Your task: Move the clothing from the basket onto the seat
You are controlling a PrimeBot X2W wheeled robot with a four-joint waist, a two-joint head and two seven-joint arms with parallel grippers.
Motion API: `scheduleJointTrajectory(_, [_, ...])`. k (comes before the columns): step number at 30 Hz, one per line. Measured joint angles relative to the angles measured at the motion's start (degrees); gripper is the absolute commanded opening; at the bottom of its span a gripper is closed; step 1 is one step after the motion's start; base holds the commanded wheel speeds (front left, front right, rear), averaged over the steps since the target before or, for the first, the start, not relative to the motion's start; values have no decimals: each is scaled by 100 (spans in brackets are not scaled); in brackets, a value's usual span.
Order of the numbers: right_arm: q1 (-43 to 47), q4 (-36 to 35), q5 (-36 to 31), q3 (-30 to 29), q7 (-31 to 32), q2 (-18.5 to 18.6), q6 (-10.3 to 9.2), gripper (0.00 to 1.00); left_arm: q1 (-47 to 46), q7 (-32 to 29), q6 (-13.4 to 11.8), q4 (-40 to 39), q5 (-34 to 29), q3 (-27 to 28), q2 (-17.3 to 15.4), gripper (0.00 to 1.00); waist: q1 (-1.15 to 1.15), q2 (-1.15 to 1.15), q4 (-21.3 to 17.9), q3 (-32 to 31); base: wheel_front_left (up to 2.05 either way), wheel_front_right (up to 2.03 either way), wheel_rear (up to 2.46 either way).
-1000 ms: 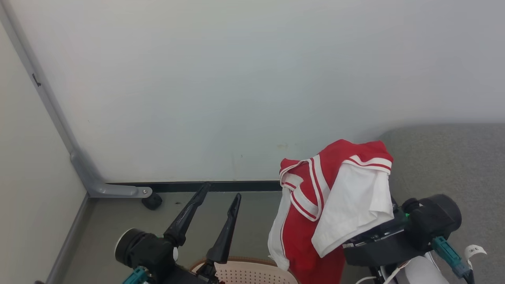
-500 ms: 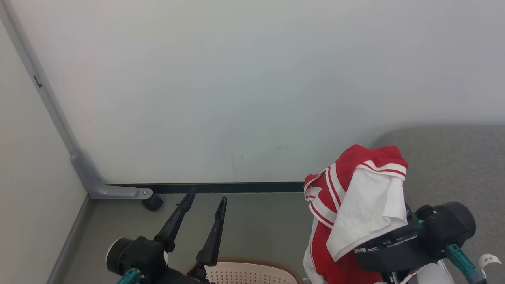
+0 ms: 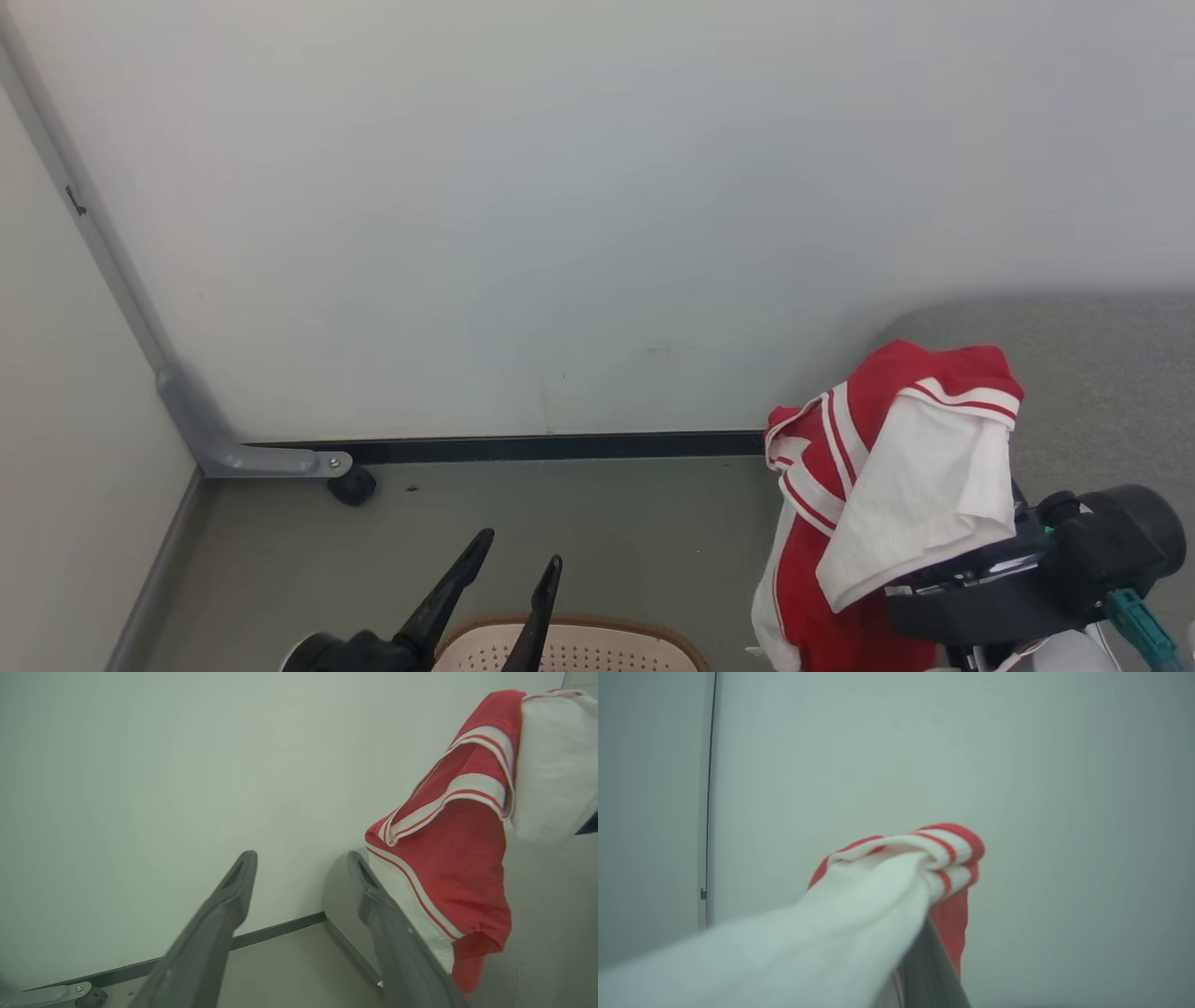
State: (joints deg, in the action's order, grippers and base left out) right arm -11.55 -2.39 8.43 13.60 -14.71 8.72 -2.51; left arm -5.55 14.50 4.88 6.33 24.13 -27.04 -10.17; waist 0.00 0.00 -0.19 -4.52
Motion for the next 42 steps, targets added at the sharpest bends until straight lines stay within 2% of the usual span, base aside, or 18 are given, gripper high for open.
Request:
scheduleJointTrajectory(9, [65,-23,-57,-113,1,33,1,0,299,0,119,-19,-122,-347,-27,100,0,0,-108,-21,0,0,0])
scheduleJointTrajectory(16, [198,10,-58,-190,1,48,8,0,495,0,125,-10,-245,-487,90,100,0,0,-235,-22,0,0,0])
scheduleJointTrajectory(29, [276,9,-120,-292,0,75,59,0,612,0,172,-53,-261,-505,113,100,0,0,-497,18,0,0,0])
scheduleJointTrajectory(42, [275,4,-198,-344,0,91,111,0,623,-1,219,-136,-291,-541,181,100,0,0,-977,69,0,0,0])
